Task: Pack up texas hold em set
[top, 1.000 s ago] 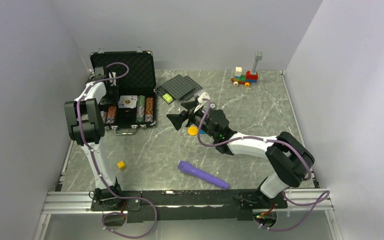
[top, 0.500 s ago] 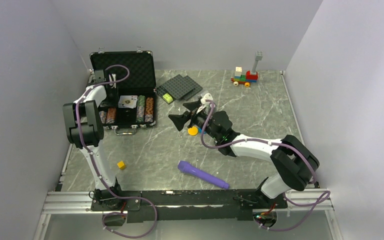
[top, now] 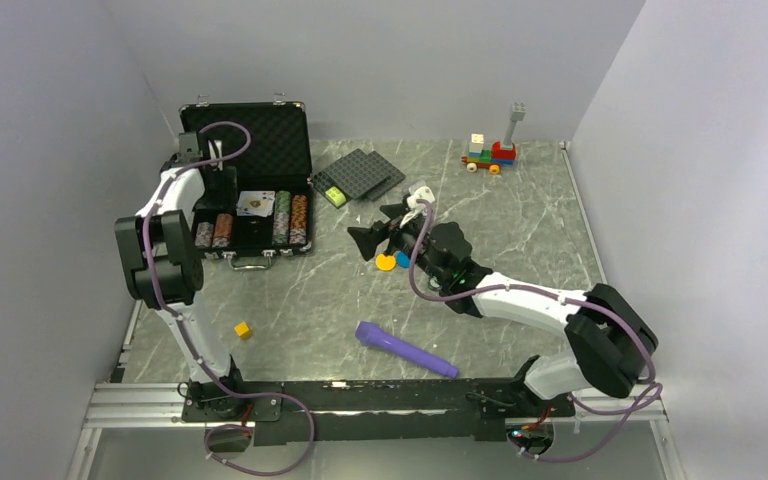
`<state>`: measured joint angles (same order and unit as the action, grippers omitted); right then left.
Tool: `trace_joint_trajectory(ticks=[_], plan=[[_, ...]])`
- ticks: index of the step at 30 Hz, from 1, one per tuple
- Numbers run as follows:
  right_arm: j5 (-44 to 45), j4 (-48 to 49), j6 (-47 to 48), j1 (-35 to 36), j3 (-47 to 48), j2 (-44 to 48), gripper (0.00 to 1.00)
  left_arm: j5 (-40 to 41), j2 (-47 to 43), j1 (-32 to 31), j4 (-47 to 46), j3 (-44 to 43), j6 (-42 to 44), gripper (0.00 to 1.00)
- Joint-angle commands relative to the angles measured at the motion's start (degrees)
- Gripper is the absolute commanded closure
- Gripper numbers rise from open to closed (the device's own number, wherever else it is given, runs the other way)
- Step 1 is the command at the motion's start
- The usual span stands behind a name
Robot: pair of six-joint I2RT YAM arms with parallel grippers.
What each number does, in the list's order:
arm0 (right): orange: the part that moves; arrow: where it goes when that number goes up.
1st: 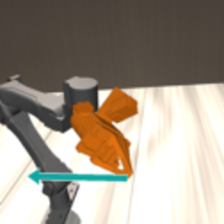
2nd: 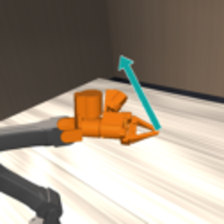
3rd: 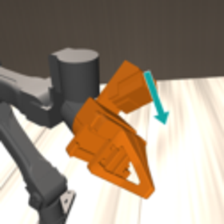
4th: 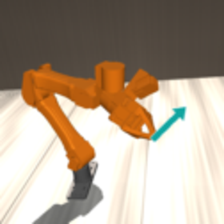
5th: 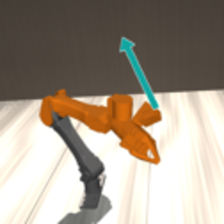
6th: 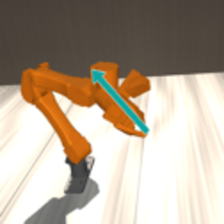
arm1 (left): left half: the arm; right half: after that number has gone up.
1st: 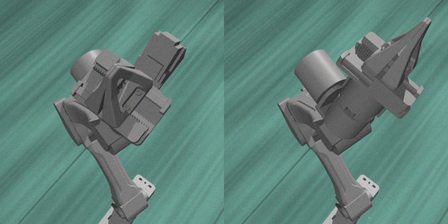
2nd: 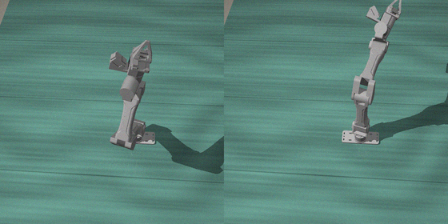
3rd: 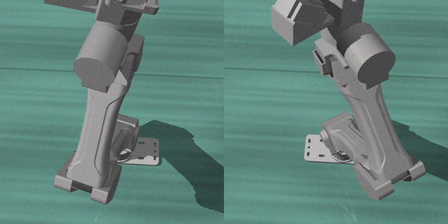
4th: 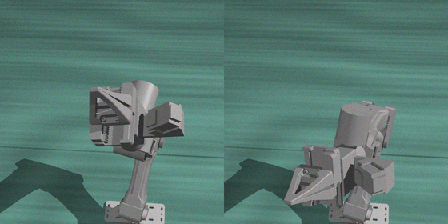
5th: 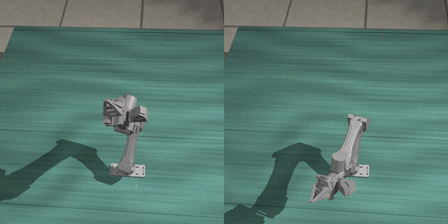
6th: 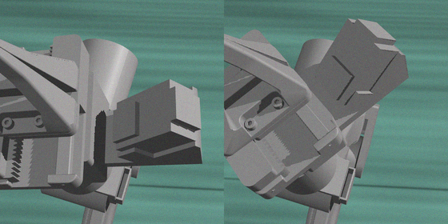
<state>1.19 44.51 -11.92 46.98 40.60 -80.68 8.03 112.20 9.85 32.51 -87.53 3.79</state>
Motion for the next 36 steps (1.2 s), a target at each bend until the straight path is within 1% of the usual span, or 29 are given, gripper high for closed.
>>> trace_joint_trajectory(ticks=[1, 4, 7, 10, 12, 16, 19, 22, 25, 27, 29, 32, 36], plan=[[4.96, -7.30, 3.15, 0.23, 2.27, 4.01, 0.00, 0.49, -3.94, 0.30, 2.11, -2.10, -0.32, 0.14], [8.28, -12.05, 4.15, 0.13, 3.22, 5.26, 0.00, -0.46, -5.74, 0.26, 2.31, -1.82, -1.16, 0.12], [11.30, -19.27, 4.48, -0.18, 5.70, 5.94, 0.00, -1.58, -10.57, -0.49, 2.61, -0.47, -1.91, 0.12], [13.99, -27.27, 3.80, -0.47, 9.26, 5.62, 0.00, -2.26, -17.73, -2.61, 2.10, 2.03, -2.07, 0.11], [16.11, -32.99, 2.40, -0.71, 11.92, 4.81, 0.00, -3.40, -22.77, -5.21, 1.56, 4.03, -2.25, 0.10], [20.19, -42.06, -1.63, -1.78, 16.14, 2.46, 0.00, -10.17, -34.66, -10.80, -2.20, 11.70, -4.46, 0.09], [18.54, -45.06, -4.35, -3.46, 17.64, 0.44, 0.01, -12.48, -40.81, -16.07, -3.01, 15.94, -6.15, 0.08], [16.68, -49.43, -5.29, -4.93, 20.07, -2.88, 0.03, -18.81, -45.72, -20.01, -4.36, 21.57, -7.04, 0.09], [16.75, -53.26, -5.59, -6.10, 23.40, -6.99, 0.05, -23.25, -50.24, -21.79, -7.63, 28.90, -8.32, 0.09], [16.23, -54.21, -6.02, -6.80, 24.36, -9.48, 0.07, -24.36, -52.38, -22.88, -8.36, 31.60, -8.47, 0.09], [15.75, -54.06, -6.60, -7.22, 24.84, -11.21, 0.10, -24.24, -53.99, -24.78, -9.20, 32.79, -8.25, 0.10], [15.59, -53.99, -7.24, -7.58, 26.30, -14.22, 0.14, -24.63, -55.14, -25.49, -9.61, 32.90, -8.63, 0.10], [19.48, -55.74, -8.55, -8.25, 28.95, -18.42, 0.19, -24.88, -55.40, -25.54, -9.32, 32.69, -9.10, 0.10]])
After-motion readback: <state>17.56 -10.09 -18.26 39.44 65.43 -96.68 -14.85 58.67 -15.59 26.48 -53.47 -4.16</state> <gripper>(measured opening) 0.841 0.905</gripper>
